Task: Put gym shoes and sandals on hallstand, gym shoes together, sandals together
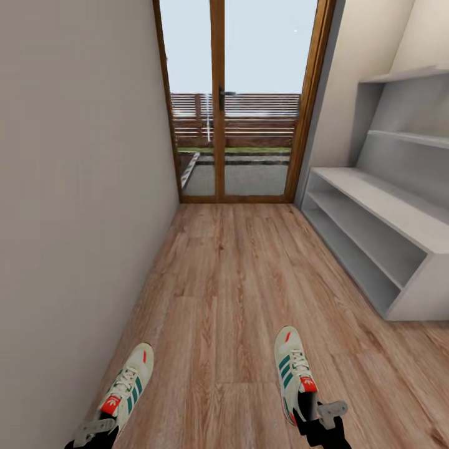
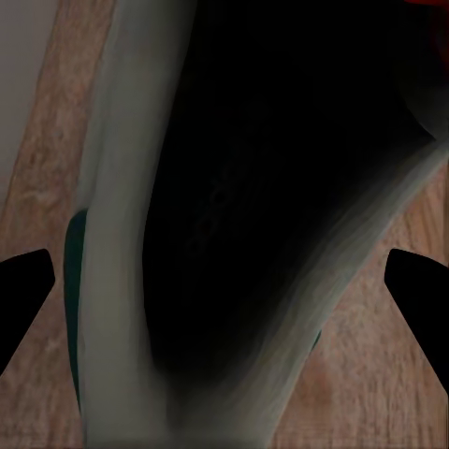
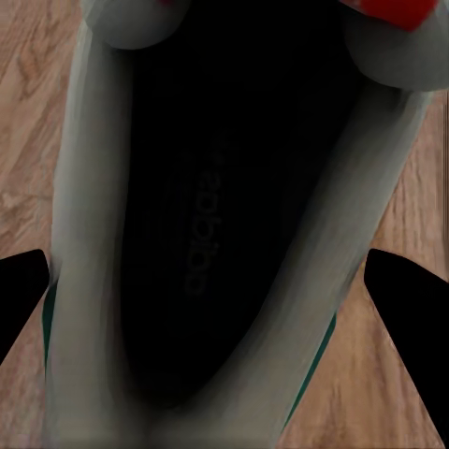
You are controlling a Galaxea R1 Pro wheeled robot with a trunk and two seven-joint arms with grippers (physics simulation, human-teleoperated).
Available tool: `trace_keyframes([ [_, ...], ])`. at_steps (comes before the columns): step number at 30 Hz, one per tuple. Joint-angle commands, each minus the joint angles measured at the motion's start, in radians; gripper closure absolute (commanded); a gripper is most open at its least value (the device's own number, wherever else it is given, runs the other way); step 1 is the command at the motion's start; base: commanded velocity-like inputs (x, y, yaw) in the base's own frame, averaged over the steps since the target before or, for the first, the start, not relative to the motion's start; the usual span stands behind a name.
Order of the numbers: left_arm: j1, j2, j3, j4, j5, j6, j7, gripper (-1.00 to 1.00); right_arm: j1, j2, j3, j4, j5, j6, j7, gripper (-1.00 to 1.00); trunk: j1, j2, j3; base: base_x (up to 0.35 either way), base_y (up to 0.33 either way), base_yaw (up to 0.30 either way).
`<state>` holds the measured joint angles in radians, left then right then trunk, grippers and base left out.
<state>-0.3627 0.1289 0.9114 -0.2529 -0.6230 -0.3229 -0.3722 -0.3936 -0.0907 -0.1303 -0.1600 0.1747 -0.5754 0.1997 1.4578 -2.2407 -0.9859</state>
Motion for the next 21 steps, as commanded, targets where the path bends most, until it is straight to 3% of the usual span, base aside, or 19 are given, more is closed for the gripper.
trace_keyframes([
  [1, -0.001, 0.0, 0.009, 0.0, -0.008, -0.004, -0.005, 1.0, -0.001, 0.0, -0.009, 0.0, 0.008, -0.003, 0.004, 1.0, 0.0, 0.0, -0.001, 0.312, -0.126, 0.0],
  [21, -0.001, 0.0, 0.007, 0.0, -0.007, -0.004, -0.005, 1.0, -0.001, 0.0, -0.009, 0.0, 0.008, -0.003, 0.004, 1.0, 0.0, 0.0, -0.001, 0.302, -0.136, 0.0],
])
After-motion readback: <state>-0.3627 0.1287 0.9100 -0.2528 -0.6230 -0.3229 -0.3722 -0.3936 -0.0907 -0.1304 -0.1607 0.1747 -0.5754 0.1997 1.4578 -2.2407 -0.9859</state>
